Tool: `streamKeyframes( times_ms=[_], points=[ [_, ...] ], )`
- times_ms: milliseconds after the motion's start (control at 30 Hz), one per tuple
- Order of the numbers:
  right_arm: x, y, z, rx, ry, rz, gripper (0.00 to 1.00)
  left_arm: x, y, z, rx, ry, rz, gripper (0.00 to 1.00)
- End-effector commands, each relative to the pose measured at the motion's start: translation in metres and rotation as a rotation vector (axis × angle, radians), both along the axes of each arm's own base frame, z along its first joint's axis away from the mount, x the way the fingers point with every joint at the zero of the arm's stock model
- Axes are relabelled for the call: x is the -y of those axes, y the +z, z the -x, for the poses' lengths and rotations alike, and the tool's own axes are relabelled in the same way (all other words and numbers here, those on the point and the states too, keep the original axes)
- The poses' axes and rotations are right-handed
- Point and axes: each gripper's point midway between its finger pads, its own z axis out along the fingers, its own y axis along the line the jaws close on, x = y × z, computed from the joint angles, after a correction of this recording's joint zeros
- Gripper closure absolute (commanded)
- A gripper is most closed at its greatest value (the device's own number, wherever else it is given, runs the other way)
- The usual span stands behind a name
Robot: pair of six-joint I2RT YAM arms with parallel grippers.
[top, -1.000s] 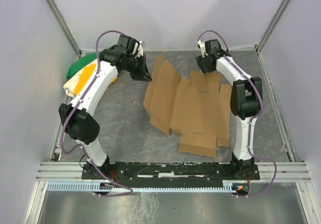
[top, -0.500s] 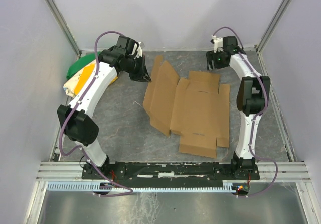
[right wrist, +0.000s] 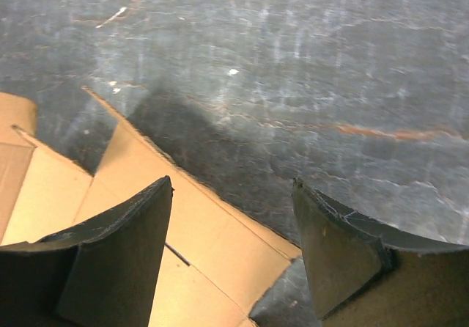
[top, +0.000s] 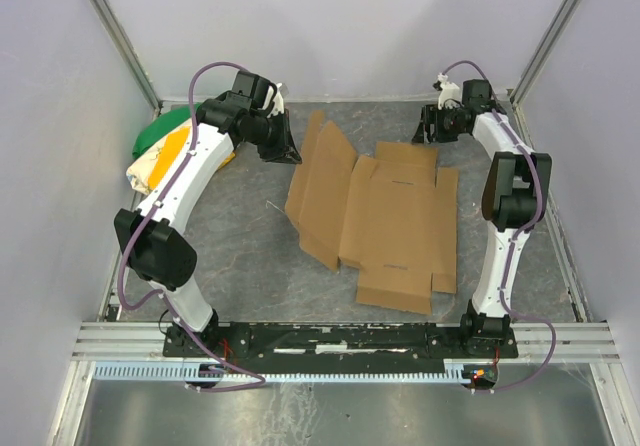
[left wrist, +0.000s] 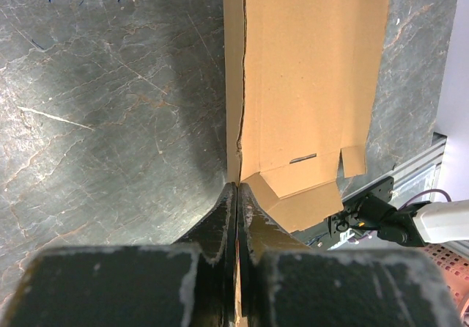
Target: Fold the paper box
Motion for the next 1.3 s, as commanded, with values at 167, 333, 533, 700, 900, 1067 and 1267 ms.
streamKeyframes(
  times_ms=[167,333,533,700,900,1067,1267],
  points=[
    [-0.019,0.025,0.004,0.096,0.141,-0.014,0.27,0.002,0.016,0.004,0.051,-0.041,0.024,0.97],
    [-0.025,0.009,0.013,0.079,0.176,0.037,0.27,0.003,0.017,0.002,0.052,-0.039,0.026,0.97],
    [-0.033,0.005,0.023,0.061,0.209,0.024,0.28,0.008,0.020,-0.003,0.059,-0.045,0.045,0.97],
    [-0.037,0.009,0.032,0.051,0.221,0.011,0.33,0.013,0.027,-0.009,0.072,-0.048,0.068,0.97],
    [-0.037,0.012,0.046,0.000,0.193,0.012,0.54,0.028,0.044,-0.026,0.100,-0.051,0.135,0.97],
    [-0.036,0.008,0.061,-0.067,0.114,0.062,0.69,0.041,0.057,-0.041,0.124,-0.052,0.195,0.97],
    [-0.032,0.001,0.093,-0.271,-0.055,0.116,0.76,0.054,0.078,-0.065,0.179,-0.043,0.250,0.97]
  ],
)
